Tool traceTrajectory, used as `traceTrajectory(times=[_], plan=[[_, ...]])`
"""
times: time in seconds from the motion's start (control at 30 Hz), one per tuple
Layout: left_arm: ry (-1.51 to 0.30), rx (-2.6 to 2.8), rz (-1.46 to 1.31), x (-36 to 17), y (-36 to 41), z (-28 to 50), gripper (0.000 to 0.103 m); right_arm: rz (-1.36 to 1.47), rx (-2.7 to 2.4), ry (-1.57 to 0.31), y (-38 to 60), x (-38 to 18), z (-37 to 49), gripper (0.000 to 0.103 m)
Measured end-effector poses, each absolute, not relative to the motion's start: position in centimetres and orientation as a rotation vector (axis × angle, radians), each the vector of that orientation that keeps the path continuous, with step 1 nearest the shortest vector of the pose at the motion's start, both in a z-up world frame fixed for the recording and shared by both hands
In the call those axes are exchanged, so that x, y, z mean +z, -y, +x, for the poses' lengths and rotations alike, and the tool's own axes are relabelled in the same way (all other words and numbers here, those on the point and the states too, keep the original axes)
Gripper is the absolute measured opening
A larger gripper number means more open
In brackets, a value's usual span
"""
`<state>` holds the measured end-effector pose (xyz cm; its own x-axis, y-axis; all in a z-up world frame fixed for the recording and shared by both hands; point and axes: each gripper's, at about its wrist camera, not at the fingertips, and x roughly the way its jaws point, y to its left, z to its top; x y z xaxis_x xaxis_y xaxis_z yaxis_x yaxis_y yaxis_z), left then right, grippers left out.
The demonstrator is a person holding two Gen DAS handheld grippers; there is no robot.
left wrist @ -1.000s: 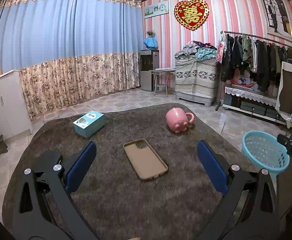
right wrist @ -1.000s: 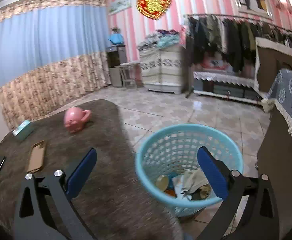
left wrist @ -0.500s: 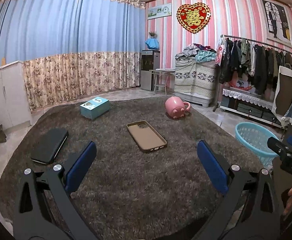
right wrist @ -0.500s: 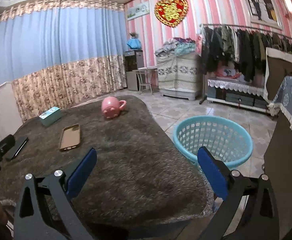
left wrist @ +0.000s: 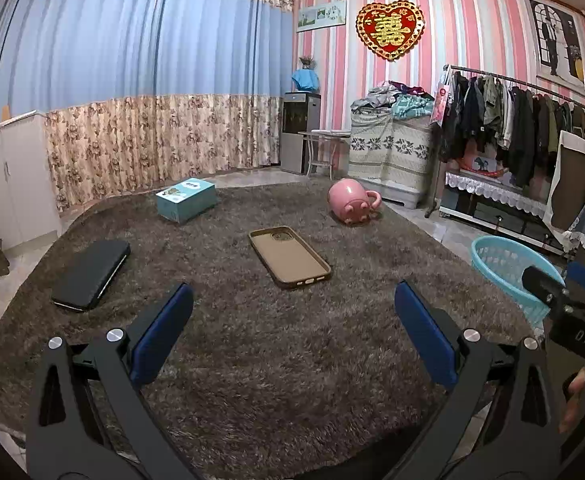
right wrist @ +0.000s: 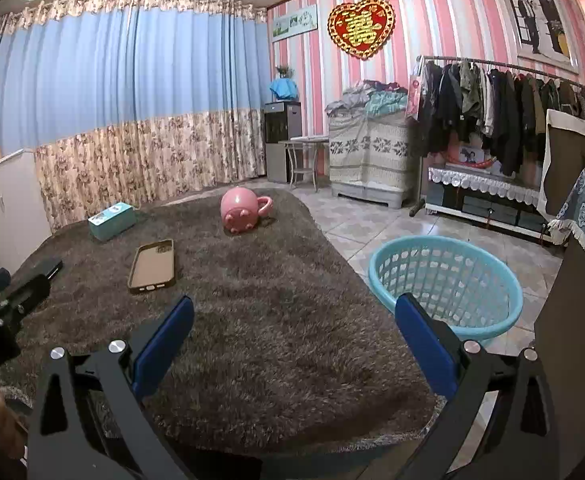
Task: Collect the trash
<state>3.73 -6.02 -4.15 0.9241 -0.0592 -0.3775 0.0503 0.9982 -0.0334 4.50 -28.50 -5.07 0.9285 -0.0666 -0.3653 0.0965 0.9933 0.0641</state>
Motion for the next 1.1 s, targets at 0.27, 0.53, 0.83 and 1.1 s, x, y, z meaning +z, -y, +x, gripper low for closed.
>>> traceTrajectory(times=[0.27,0.53,0.83,1.1], plan=[[-0.377,-0.060,-0.026,-4.3,5.6,3.6,0.098,0.068,-0.084,-0.350,28.2,-4.9,4.3,0.099],[-0.356,-0.057,-0.019,-4.1,5.6,3.2,0.098,0.063,-0.083,-0.347,28.1,-4.9,4.3,0.099],[-0.316,-0.051,0.007,-3.8,6.0,2.3,0.098,0.052,-0.088,-0.346,28.2,-4.6,4.1,0.099],[-0.317,-0.052,0.011,-3.7,6.2,2.1,0.098,0.054,-0.089,-0.344,28.1,-4.6,4.1,0.099]])
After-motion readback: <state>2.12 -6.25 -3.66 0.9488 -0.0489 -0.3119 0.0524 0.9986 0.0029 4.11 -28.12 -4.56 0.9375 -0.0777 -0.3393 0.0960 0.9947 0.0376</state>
